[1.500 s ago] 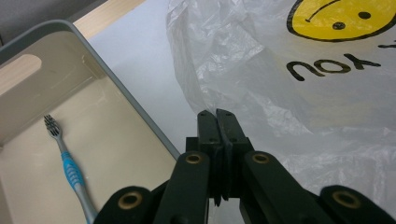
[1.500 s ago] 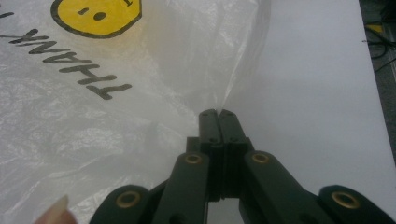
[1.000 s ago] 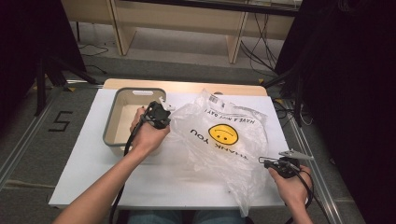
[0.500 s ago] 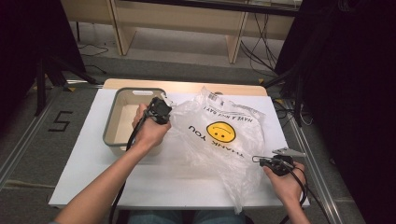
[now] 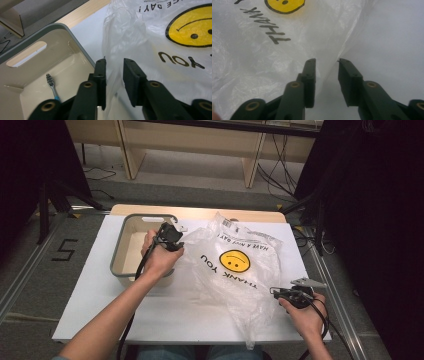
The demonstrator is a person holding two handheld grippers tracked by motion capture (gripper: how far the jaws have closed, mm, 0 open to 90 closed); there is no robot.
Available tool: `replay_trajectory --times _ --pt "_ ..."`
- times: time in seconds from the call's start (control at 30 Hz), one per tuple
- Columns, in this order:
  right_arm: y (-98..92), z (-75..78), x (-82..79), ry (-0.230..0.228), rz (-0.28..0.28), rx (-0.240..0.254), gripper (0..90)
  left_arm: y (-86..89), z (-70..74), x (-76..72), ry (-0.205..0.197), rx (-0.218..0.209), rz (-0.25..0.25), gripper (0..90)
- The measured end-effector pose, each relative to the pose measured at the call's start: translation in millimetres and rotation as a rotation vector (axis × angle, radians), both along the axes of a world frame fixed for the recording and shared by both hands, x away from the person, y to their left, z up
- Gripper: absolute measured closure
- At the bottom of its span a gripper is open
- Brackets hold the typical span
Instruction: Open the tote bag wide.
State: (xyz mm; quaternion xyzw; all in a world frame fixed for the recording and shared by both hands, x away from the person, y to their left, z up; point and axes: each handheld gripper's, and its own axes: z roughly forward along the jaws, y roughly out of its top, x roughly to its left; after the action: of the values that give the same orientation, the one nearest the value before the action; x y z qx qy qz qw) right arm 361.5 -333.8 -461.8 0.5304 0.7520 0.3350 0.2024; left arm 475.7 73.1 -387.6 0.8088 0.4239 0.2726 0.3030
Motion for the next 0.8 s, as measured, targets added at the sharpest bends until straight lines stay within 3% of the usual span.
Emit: replay_trajectory --times 0.13,0.3,0.6,0.8 --pt "-4.0 2.8 -3.7 -0.035 -0.015 0.01 59.1 5.2 4.6 -3.2 -0.032 -0.053 0.02 50.7" --pt "-9.5 11.7 -7.6 -0.113 -0.029 -0.001 53.4 11.2 11.1 -12.5 -0.049 -0.12 0.006 42.9" --pt "-9.5 16.5 -8.8 -0.158 -0.022 -0.011 50.4 13.0 27.7 -42.2 -0.146 -0.121 -0.06 30.8" --pt "-3.7 16.2 -8.1 -0.158 0.01 -0.012 49.9 11.7 36.5 -57.9 -0.176 -0.125 -0.09 27.7"
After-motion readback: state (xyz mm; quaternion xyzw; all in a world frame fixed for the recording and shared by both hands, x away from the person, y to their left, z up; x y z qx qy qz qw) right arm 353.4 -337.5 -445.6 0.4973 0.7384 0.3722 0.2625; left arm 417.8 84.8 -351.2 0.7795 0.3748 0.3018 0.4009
